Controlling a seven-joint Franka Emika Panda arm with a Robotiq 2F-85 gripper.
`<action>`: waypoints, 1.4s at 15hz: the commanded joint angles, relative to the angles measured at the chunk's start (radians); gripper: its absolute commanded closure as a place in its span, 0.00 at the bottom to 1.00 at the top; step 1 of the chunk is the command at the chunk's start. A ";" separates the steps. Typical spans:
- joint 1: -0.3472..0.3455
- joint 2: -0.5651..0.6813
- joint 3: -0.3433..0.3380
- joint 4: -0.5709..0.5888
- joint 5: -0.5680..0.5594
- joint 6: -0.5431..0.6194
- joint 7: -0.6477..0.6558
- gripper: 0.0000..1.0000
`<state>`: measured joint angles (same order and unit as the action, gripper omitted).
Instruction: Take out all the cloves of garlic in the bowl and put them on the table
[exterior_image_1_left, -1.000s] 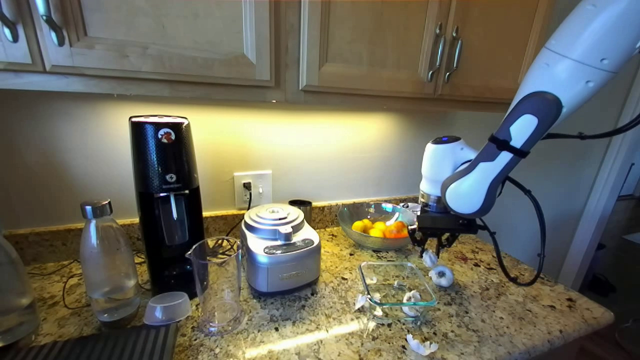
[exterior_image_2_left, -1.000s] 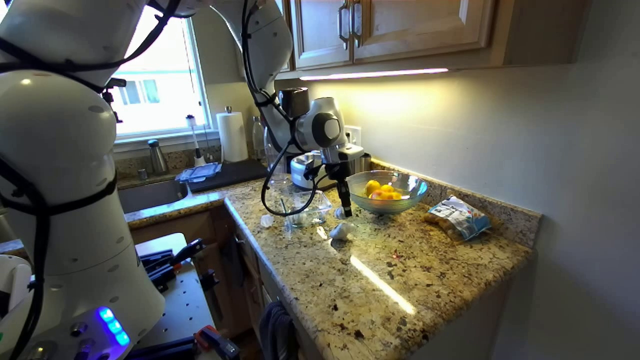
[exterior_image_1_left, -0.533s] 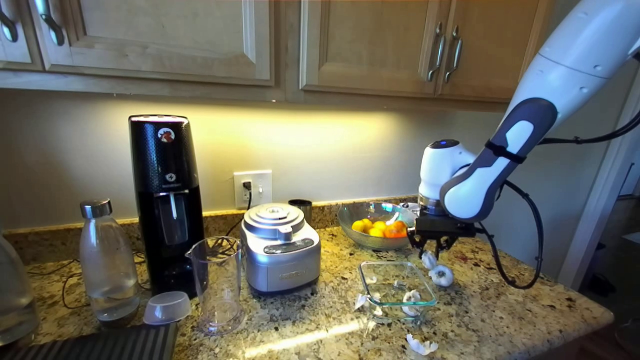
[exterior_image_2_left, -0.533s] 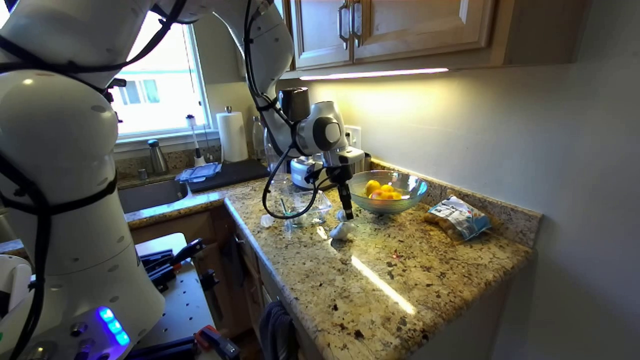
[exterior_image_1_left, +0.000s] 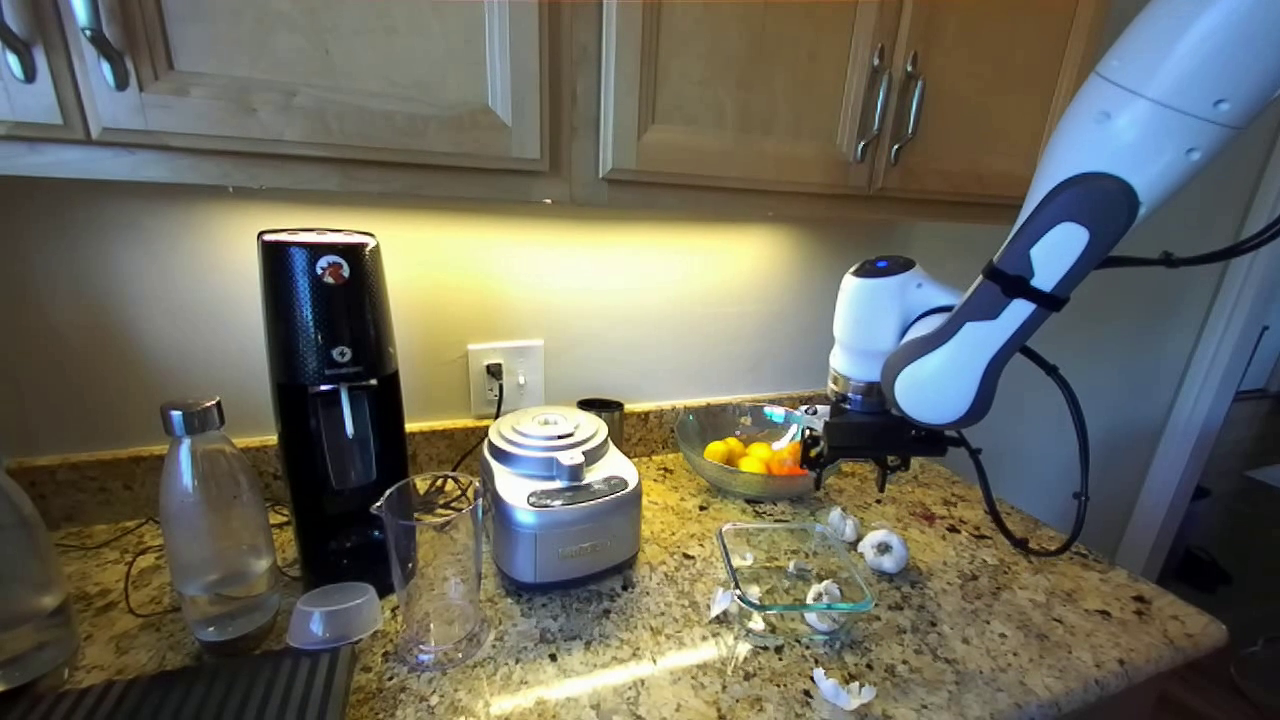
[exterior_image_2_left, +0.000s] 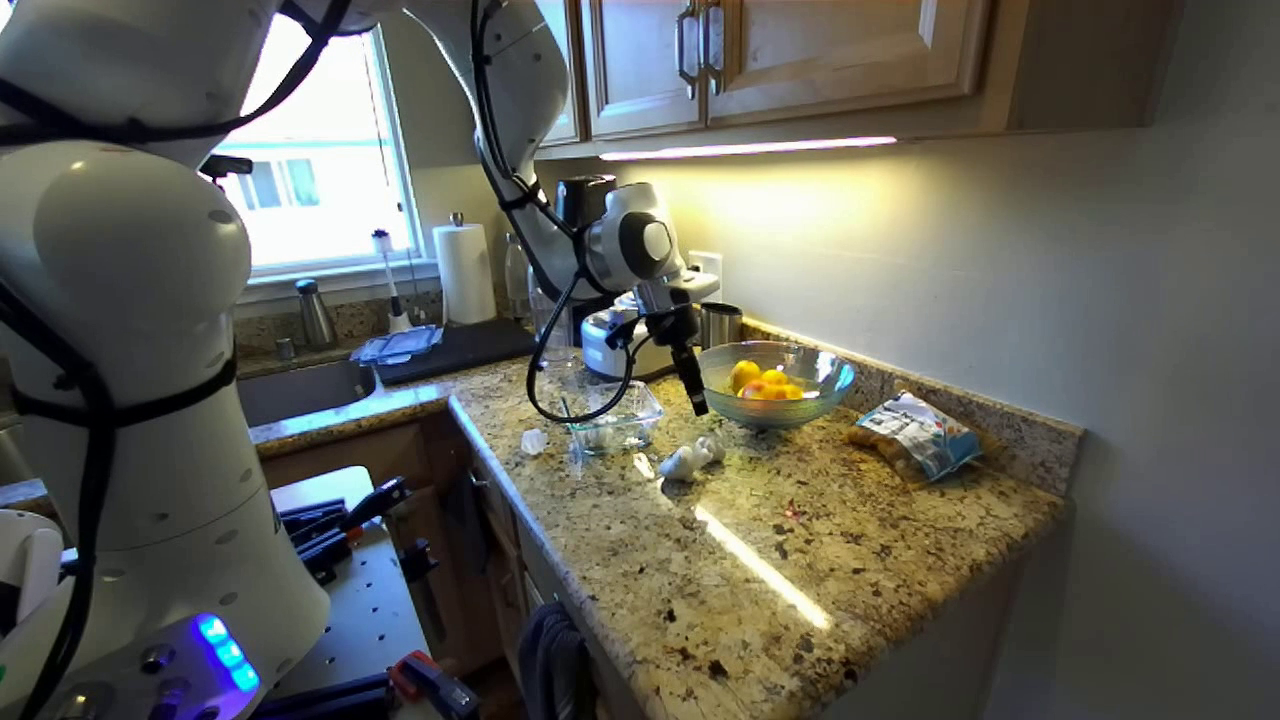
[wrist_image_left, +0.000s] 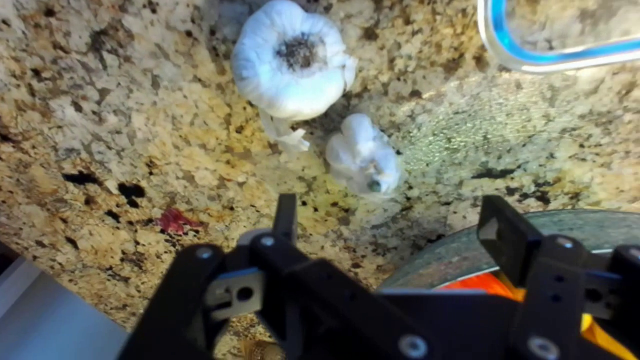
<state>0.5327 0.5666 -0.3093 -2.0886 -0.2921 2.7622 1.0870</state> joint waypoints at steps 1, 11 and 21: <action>-0.026 -0.127 0.055 -0.099 -0.016 0.001 -0.031 0.00; -0.178 -0.188 0.377 -0.119 0.202 -0.014 -0.323 0.00; -0.174 -0.082 0.406 -0.052 0.338 -0.064 -0.361 0.04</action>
<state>0.3766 0.4587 0.0752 -2.1633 -0.0134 2.7445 0.7457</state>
